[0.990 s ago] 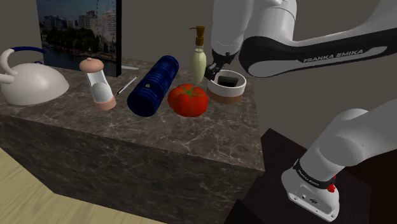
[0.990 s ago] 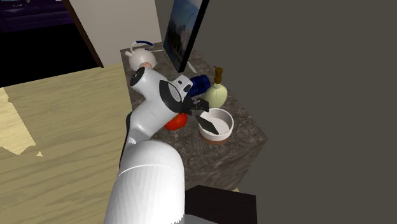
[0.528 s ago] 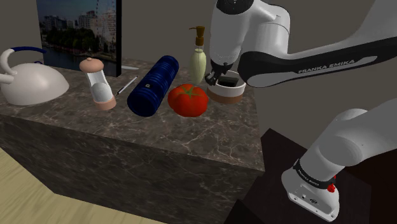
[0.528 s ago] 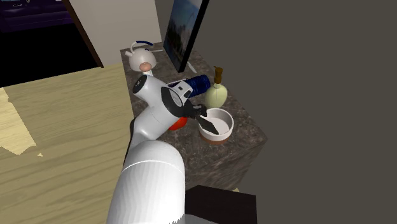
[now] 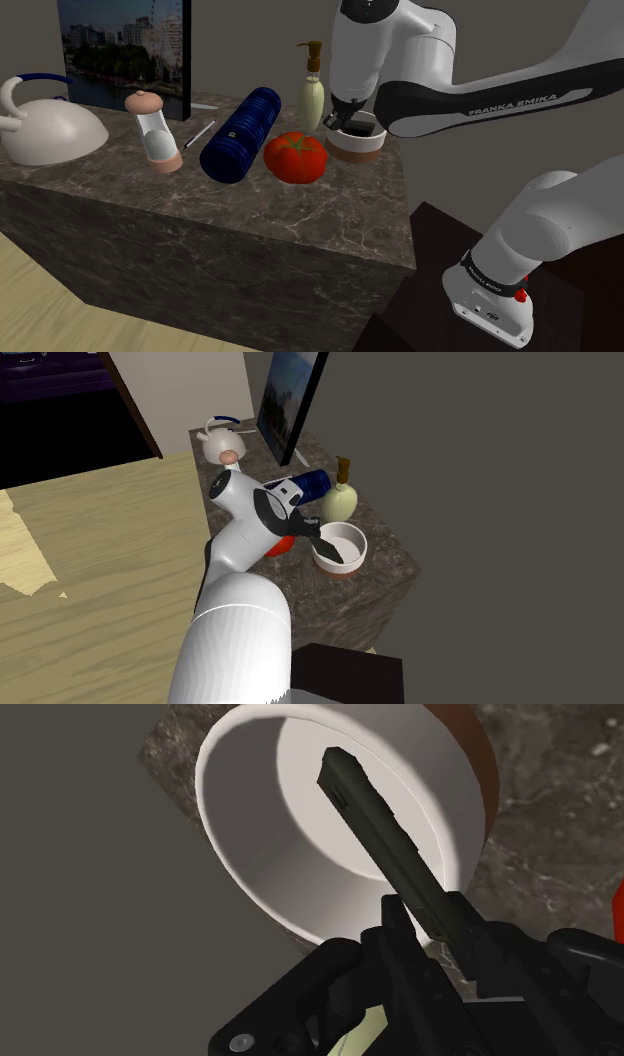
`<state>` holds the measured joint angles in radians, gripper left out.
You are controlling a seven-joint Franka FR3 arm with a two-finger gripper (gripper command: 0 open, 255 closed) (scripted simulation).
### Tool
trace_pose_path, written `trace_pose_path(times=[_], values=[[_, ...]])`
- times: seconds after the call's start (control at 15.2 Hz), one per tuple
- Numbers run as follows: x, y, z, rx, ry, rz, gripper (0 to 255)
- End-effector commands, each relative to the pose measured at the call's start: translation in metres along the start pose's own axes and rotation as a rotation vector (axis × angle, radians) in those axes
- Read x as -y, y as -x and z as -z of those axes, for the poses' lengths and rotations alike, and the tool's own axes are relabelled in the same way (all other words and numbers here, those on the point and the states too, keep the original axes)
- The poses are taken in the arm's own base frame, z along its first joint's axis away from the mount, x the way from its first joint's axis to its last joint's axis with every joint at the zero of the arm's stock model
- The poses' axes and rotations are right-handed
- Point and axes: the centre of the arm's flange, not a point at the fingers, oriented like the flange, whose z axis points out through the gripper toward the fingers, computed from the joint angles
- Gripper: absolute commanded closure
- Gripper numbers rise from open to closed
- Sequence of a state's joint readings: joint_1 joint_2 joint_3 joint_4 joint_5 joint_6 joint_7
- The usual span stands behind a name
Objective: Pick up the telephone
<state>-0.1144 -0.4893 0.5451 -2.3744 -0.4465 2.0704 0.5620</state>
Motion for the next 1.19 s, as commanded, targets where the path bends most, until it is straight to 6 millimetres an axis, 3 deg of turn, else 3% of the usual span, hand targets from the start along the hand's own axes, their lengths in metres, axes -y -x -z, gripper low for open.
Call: trace_pose_path(times=[0.0, 0.99, 1.12], values=[[0.001, 0.000, 0.000, 0.001, 0.000, 0.000, 255], [-0.039, -0.028, 0.063, 0.001, 0.000, 0.000, 255], [-0.039, -0.028, 0.063, 0.001, 0.000, 0.000, 255]])
